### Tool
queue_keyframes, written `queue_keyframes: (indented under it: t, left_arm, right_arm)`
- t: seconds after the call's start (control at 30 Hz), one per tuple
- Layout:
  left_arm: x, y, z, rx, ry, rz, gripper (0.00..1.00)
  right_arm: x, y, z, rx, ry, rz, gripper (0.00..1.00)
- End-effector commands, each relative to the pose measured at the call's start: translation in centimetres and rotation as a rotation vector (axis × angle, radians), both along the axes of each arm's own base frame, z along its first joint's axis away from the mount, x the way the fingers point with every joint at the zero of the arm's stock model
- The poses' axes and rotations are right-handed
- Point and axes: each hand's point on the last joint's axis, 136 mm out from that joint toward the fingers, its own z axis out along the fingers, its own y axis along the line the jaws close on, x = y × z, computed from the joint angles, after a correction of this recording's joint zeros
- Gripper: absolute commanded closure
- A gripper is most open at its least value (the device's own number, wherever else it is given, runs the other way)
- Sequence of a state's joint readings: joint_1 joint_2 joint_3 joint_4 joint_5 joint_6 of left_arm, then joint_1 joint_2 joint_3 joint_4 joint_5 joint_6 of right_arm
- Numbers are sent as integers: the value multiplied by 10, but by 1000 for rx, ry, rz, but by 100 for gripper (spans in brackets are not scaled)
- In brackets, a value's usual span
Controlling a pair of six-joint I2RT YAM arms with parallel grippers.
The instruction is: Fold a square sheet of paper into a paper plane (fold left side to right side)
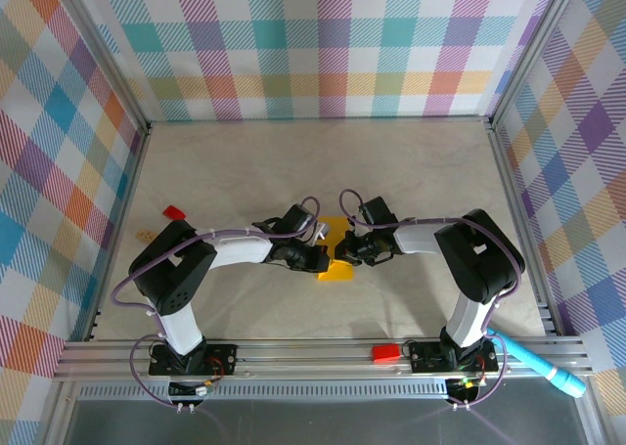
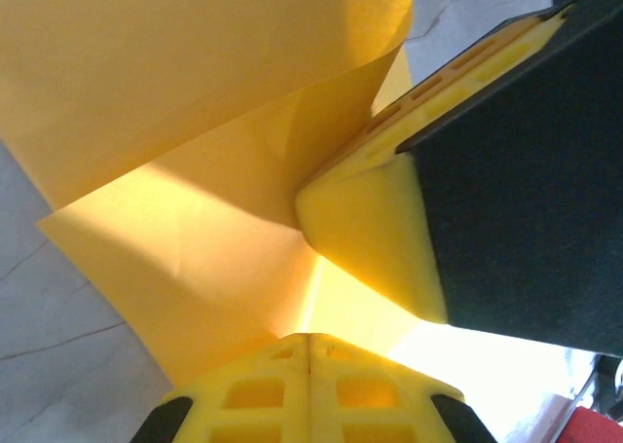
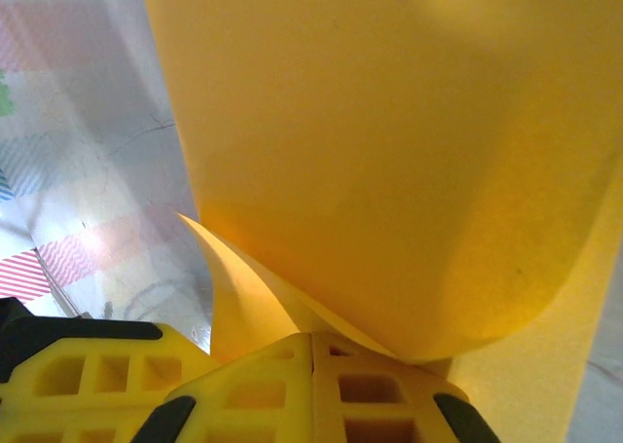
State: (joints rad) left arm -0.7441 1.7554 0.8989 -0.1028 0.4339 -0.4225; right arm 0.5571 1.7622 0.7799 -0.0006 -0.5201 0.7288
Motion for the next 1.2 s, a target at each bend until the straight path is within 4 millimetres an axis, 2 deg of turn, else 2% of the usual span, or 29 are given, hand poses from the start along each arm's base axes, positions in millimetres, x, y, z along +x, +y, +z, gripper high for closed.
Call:
queue_keyframes:
  t: [0.0,0.47,0.57,0.7,0.87,1.17]
  left_arm:
    - [-7,11,-16,58,22,-10,100]
    - [-11,20,-27,106,27,-13,100]
    - [-13,22,-30,114,34,-13,100]
    - [-15,24,-34,118,40,-13,100]
    - [-17,24,-36,109,47,-9,100]
    - [-18,25,-38,109,49,-5,100]
  right_arm:
    - [-24,-20,-29,-121,111,-10,100]
    - [-20,-18,-23,-116,95,-1,100]
    - [-14,-12,-14,-93,66,10,100]
    - [-3,-3,11,-25,-4,12,100]
    - [-3,2,27,22,-45,11,100]
    - [-8,11,18,27,-21,15,100]
